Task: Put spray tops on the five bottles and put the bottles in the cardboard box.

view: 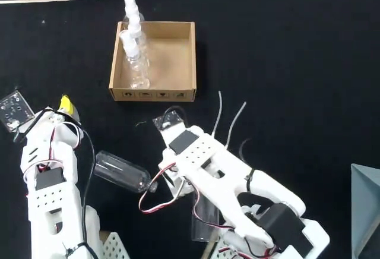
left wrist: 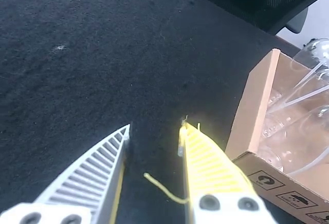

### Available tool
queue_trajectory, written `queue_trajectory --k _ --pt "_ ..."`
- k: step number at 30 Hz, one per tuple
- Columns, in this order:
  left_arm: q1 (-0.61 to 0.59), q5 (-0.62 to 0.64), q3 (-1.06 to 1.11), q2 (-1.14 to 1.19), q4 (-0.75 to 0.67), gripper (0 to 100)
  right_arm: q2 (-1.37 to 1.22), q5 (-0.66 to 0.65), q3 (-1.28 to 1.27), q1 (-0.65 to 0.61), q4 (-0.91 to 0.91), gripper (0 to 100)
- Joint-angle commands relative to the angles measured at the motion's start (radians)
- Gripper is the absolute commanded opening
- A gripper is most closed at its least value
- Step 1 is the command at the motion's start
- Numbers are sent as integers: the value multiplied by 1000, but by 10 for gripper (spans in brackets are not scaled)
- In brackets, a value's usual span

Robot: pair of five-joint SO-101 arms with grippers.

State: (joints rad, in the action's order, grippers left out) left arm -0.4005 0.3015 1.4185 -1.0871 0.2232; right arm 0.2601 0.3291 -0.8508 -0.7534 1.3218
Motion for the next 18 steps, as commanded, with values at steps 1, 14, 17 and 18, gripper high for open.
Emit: queue_trajectory --k 1,14,17,18 --pt "-13 2 -12 -18 -21 137 12 6 -7 -20 -46 178" --pt "-13 2 -12 -18 -21 137 -77 -95 142 -18 -29 67" --pt "-13 2 -12 -18 -21 137 -82 -203 185 -15 -31 59" --pt "-13 2 -12 -18 -21 137 -85 -233 199 -15 -31 59"
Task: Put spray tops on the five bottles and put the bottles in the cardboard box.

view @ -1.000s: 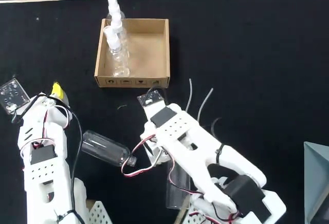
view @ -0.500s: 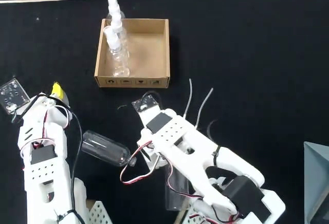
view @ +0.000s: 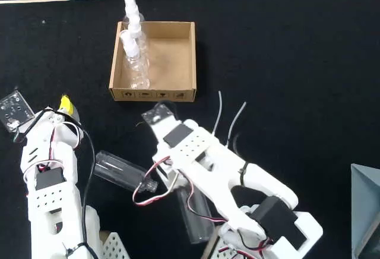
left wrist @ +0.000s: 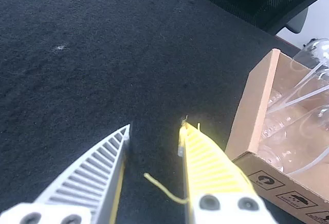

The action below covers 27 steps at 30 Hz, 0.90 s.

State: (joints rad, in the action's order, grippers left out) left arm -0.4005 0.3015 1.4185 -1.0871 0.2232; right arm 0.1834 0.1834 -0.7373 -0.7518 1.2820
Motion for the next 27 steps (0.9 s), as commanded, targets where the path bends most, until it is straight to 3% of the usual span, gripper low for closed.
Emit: queue_trajectory --k 1,14,21,27 --pt "-13 2 -12 -18 -21 137 -8 -117 96 -15 9 59" --pt "-13 0 -12 -18 -21 137 -7 -405 229 -15 -60 83" --pt "-13 0 -12 -18 -21 137 -1 -330 246 -18 49 230" --pt "-13 0 -12 -18 -21 137 -1 -287 325 -21 230 262"
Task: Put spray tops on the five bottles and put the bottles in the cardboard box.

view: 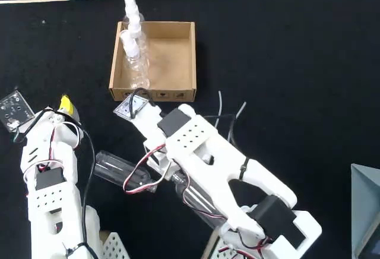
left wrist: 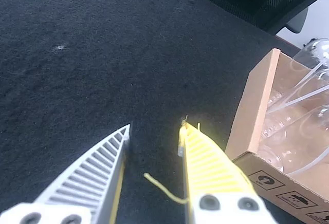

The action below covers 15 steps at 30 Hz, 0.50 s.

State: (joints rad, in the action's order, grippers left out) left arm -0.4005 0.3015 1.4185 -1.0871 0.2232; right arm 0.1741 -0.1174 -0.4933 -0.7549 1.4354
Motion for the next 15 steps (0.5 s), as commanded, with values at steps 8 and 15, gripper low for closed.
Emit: queue_trajectory --k 8,15 --pt "-13 0 -12 -18 -21 137 24 6 70 -20 173 260" --pt "-13 0 -12 -18 -21 137 156 12 -48 -114 175 262"
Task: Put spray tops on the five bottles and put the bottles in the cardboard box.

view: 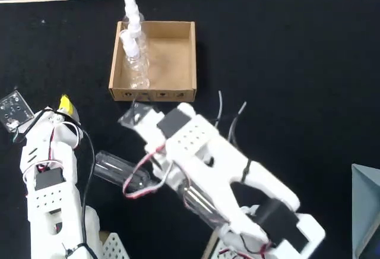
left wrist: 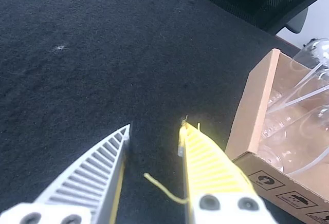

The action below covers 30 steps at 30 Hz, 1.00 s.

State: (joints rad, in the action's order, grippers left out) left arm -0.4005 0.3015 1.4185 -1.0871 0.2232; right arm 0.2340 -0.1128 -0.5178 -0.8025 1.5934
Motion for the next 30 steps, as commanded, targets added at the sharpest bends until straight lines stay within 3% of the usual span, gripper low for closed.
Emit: queue_trajectory --k 1,24,30 --pt "-13 0 -12 -18 -21 137 111 8 -41 -83 15 262" --pt "-13 0 -12 -18 -21 137 142 9 -412 -26 -325 257" --pt "-13 0 -12 -18 -21 137 143 6 -390 -25 -328 103"
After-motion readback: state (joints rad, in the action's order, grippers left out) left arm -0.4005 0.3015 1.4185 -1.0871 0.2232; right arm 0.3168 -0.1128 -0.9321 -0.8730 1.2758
